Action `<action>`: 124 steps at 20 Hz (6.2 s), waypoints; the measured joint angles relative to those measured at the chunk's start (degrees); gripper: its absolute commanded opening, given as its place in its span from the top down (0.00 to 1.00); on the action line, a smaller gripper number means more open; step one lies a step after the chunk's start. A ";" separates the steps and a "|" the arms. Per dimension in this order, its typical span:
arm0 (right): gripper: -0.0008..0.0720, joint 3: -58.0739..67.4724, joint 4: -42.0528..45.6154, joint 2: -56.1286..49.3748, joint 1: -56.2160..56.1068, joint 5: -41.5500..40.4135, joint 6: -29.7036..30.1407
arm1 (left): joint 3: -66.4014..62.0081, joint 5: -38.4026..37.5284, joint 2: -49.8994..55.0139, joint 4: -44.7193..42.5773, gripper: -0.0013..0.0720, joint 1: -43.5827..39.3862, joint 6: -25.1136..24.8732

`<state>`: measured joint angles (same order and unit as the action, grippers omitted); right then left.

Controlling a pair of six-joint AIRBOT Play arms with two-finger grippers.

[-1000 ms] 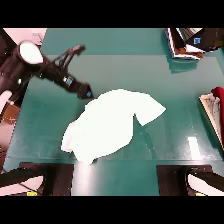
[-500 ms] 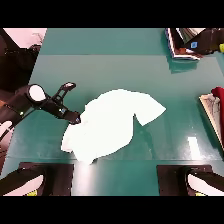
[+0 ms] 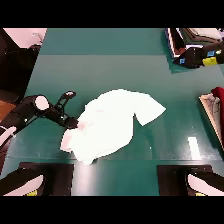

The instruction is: Fold the shirts.

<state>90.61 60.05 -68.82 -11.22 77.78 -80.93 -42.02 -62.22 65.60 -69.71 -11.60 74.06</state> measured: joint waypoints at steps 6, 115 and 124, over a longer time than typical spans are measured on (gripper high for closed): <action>0.34 -5.68 0.00 -0.85 0.00 -1.16 0.59 | -6.58 -0.85 -0.76 -2.23 0.94 0.00 0.96; 0.97 -33.00 -0.90 3.78 17.16 -0.50 1.66 | -23.28 -0.76 10.08 15.74 0.95 19.06 -6.62; 0.97 -51.10 -0.48 29.11 13.14 4.52 -8.72 | -51.32 -0.68 24.06 14.45 0.42 15.28 -3.89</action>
<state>39.51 59.57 -39.70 1.91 82.30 -89.65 -93.34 -62.89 89.67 -55.27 3.68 70.17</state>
